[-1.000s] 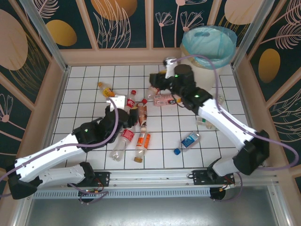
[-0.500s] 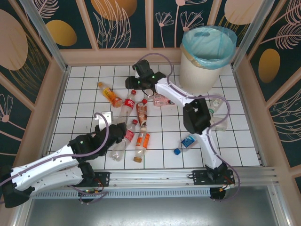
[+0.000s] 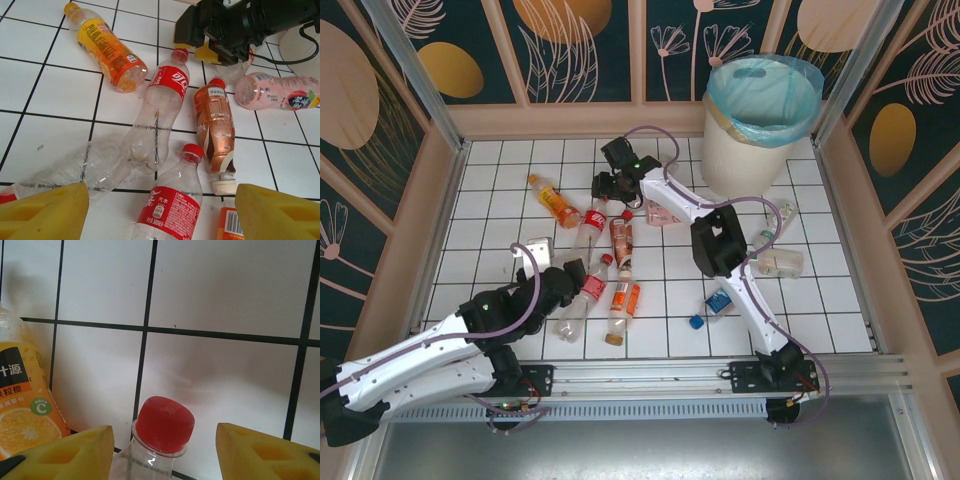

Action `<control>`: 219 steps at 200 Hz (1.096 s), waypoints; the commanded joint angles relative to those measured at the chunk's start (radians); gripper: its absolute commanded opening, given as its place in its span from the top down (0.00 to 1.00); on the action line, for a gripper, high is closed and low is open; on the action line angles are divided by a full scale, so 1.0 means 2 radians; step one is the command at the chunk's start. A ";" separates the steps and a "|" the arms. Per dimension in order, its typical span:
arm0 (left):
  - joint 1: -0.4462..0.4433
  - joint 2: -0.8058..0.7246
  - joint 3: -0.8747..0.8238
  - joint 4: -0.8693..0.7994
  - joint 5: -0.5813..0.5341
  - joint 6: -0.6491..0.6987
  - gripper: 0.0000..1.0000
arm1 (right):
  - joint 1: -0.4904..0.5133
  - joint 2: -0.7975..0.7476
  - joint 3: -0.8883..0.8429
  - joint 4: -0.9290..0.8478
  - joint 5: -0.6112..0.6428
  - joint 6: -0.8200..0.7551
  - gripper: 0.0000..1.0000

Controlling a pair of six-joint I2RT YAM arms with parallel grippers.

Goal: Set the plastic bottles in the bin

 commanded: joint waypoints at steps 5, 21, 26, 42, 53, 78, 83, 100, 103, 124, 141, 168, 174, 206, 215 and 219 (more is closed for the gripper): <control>-0.001 0.000 -0.008 0.032 -0.001 0.034 0.21 | -0.004 0.011 -0.006 0.022 -0.020 0.017 0.43; -0.001 -0.002 -0.011 0.049 0.006 0.054 0.18 | -0.007 0.017 -0.007 0.031 -0.034 0.024 0.43; -0.001 -0.003 -0.011 0.054 0.009 0.060 0.18 | -0.007 0.018 -0.006 0.033 -0.038 0.026 0.43; -0.001 -0.005 -0.012 0.063 0.012 0.071 0.18 | -0.011 0.023 -0.006 0.039 -0.046 0.033 0.43; -0.001 -0.005 -0.012 0.064 0.012 0.075 0.18 | -0.012 0.026 -0.006 0.043 -0.050 0.036 0.43; -0.001 -0.005 -0.011 0.060 0.009 0.076 0.18 | -0.014 0.030 -0.007 0.047 -0.055 0.039 0.43; -0.001 -0.005 -0.012 0.060 0.008 0.076 0.18 | -0.014 0.031 -0.006 0.049 -0.058 0.040 0.43; -0.001 -0.005 -0.014 0.062 0.008 0.074 0.17 | -0.015 0.034 -0.006 0.056 -0.069 0.044 0.44; -0.001 -0.005 -0.015 0.062 0.007 0.074 0.17 | -0.015 0.035 -0.007 0.057 -0.070 0.045 0.44; -0.001 -0.005 -0.019 0.063 0.002 0.068 0.17 | -0.018 0.039 -0.008 0.067 -0.081 0.054 0.44; -0.001 -0.005 -0.021 0.063 0.000 0.065 0.17 | -0.022 0.040 -0.019 0.085 -0.092 0.070 0.44; -0.001 -0.006 -0.022 0.063 -0.001 0.063 0.16 | -0.025 0.043 -0.029 0.107 -0.109 0.084 0.46; -0.001 -0.007 -0.023 0.063 -0.003 0.061 0.16 | -0.026 0.045 -0.029 0.110 -0.112 0.086 0.46; -0.001 -0.012 -0.029 0.065 -0.004 0.055 0.16 | -0.027 0.048 -0.026 0.115 -0.122 0.092 0.53; -0.001 -0.013 -0.030 0.065 -0.005 0.055 0.16 | -0.027 0.048 -0.024 0.116 -0.124 0.091 0.57; -0.001 -0.014 -0.030 0.065 -0.006 0.055 0.16 | -0.027 0.047 -0.023 0.116 -0.124 0.091 0.59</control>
